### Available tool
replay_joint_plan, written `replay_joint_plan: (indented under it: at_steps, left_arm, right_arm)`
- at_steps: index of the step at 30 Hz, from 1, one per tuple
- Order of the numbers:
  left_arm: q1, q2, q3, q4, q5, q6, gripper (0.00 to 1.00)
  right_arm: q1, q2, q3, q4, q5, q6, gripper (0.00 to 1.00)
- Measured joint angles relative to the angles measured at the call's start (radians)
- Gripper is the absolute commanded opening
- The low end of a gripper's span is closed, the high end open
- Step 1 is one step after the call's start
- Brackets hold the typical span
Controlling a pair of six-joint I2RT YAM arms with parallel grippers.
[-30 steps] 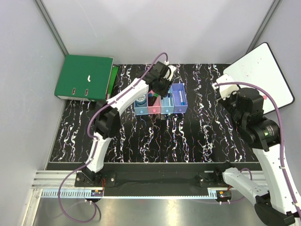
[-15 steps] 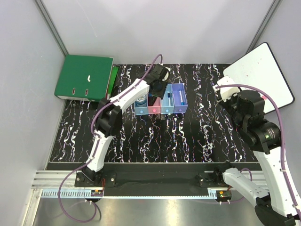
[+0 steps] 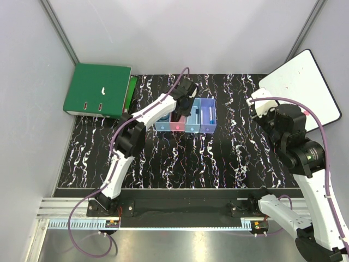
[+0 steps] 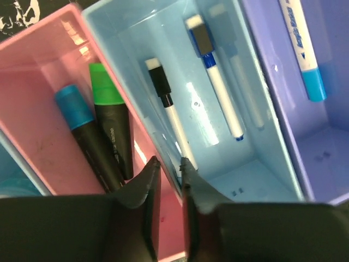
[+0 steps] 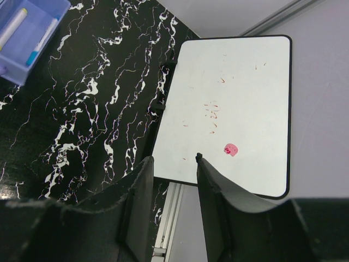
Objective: Sort the stationery into containers
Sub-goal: Move the storage box to the center of the board.
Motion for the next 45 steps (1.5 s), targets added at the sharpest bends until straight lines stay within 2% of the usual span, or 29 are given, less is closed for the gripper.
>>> replay_joint_plan:
  at_steps: [3, 19, 28, 45]
  left_arm:
    - [0.000, 0.000, 0.000, 0.000, -0.005, -0.020, 0.00]
    - [0.003, -0.109, -0.195, 0.106, -0.008, -0.052, 0.00]
    - [-0.016, -0.200, -0.327, 0.100, -0.004, -0.196, 0.00]
    - [-0.076, -0.257, -0.423, 0.118, 0.098, -0.509, 0.00]
  right_arm:
    - [0.000, 0.002, 0.000, 0.000, 0.000, 0.000, 0.45]
    - [0.000, 0.007, 0.000, 0.001, -0.007, 0.000, 0.45]
    - [0.000, 0.007, 0.000, -0.001, -0.008, 0.000, 0.45]
    - [0.000, 0.006, -0.018, -0.023, -0.008, 0.001, 0.44]
